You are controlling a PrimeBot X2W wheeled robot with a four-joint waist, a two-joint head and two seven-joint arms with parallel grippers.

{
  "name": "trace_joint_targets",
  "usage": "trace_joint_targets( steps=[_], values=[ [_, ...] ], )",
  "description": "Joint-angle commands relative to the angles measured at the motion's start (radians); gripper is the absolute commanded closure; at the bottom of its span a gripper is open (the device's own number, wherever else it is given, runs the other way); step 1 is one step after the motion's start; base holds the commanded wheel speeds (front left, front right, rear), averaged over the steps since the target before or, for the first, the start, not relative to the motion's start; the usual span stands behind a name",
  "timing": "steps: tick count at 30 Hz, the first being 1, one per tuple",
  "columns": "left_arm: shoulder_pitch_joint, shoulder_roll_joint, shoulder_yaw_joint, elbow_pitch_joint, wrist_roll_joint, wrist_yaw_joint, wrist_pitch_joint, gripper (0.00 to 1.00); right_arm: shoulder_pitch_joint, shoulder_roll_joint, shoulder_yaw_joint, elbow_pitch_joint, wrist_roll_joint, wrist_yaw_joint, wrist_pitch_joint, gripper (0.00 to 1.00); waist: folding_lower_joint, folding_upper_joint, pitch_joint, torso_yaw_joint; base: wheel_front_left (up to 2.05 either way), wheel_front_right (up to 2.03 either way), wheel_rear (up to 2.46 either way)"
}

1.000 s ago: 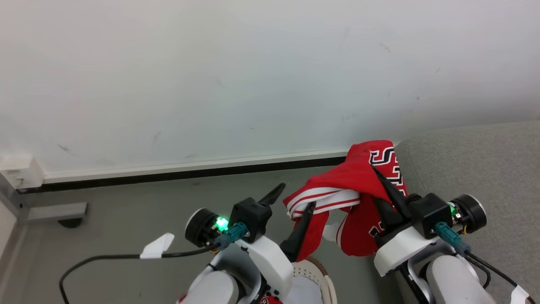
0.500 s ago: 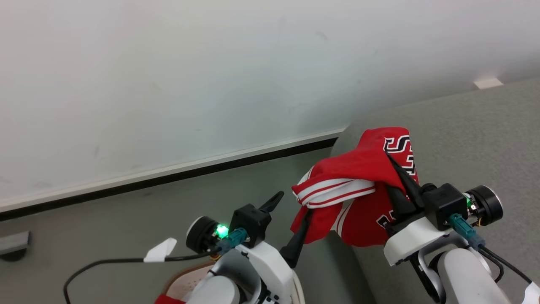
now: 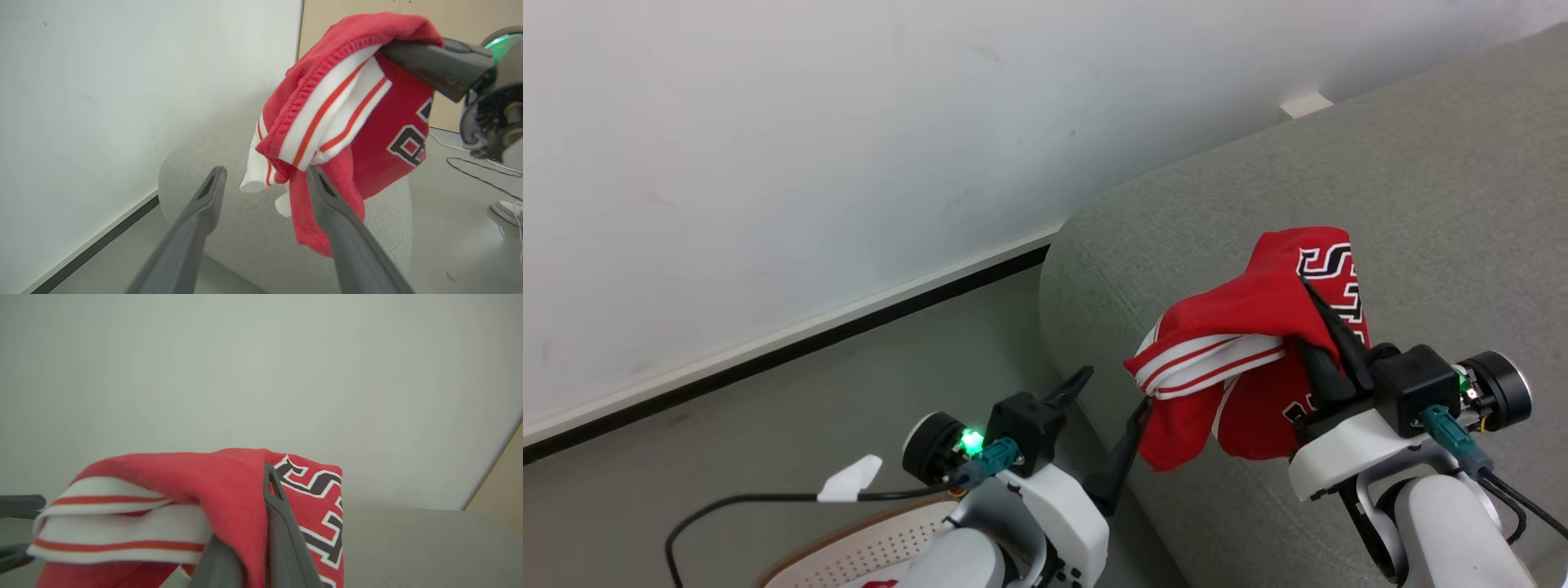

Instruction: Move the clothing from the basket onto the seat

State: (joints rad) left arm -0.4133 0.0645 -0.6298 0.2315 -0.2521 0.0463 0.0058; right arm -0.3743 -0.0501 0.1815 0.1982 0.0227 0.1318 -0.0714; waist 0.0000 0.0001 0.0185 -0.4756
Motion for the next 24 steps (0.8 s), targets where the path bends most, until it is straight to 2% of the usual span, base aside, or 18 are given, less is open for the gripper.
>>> trace_joint_targets(
  steps=[1, 5, 11, 15, 19, 21, 24],
  values=[
    [-0.014, 0.001, -0.003, 0.005, -0.007, 0.004, -0.008, 0.0, 0.01, -0.001, -0.01, -0.009, -0.005, -0.002, 0.002, 1.0, 0.0, -0.0001, 0.019, -0.019, 0.0, 0.0, 0.0],
    [-0.042, -0.002, -0.02, 0.005, -0.002, -0.003, 0.002, 0.0, -0.004, -0.001, -0.047, -0.027, 0.003, -0.002, 0.006, 1.0, 0.0, -0.0001, 0.064, -0.018, 0.0, 0.0, 0.0],
    [-0.149, -0.001, -0.051, -0.013, 0.04, -0.028, 0.041, 0.0, -0.113, -0.007, -0.158, -0.056, 0.02, -0.002, 0.006, 1.0, 0.0, -0.0001, 0.233, 0.023, 0.0, 0.0, 0.0],
    [-0.254, -0.003, -0.076, -0.027, 0.068, -0.057, 0.069, 0.0, -0.245, -0.054, -0.273, -0.039, 0.033, -0.002, -0.002, 1.0, 0.0, -0.0001, 0.373, 0.073, 0.0, 0.0, 0.0],
    [-0.356, -0.006, -0.1, -0.035, 0.088, -0.081, 0.083, 0.0, -0.405, -0.138, -0.386, 0.028, 0.016, -0.002, 0.0, 1.0, 0.0, -0.0001, 0.497, 0.126, 0.0, 0.0, 0.0],
    [-0.381, -0.007, -0.105, -0.037, 0.091, -0.085, 0.083, 0.0, -0.448, -0.158, -0.414, 0.055, 0.012, -0.002, 0.004, 1.0, 0.0, -0.0001, 0.524, 0.14, 0.0, 0.0, 0.0],
    [-0.439, -0.01, -0.121, -0.045, 0.091, -0.088, 0.083, 0.0, -0.565, -0.247, -0.478, 0.153, -0.034, -0.002, 0.007, 1.0, 0.0, -0.0001, 0.598, 0.182, 0.0, 0.0, 0.0]
  ],
)
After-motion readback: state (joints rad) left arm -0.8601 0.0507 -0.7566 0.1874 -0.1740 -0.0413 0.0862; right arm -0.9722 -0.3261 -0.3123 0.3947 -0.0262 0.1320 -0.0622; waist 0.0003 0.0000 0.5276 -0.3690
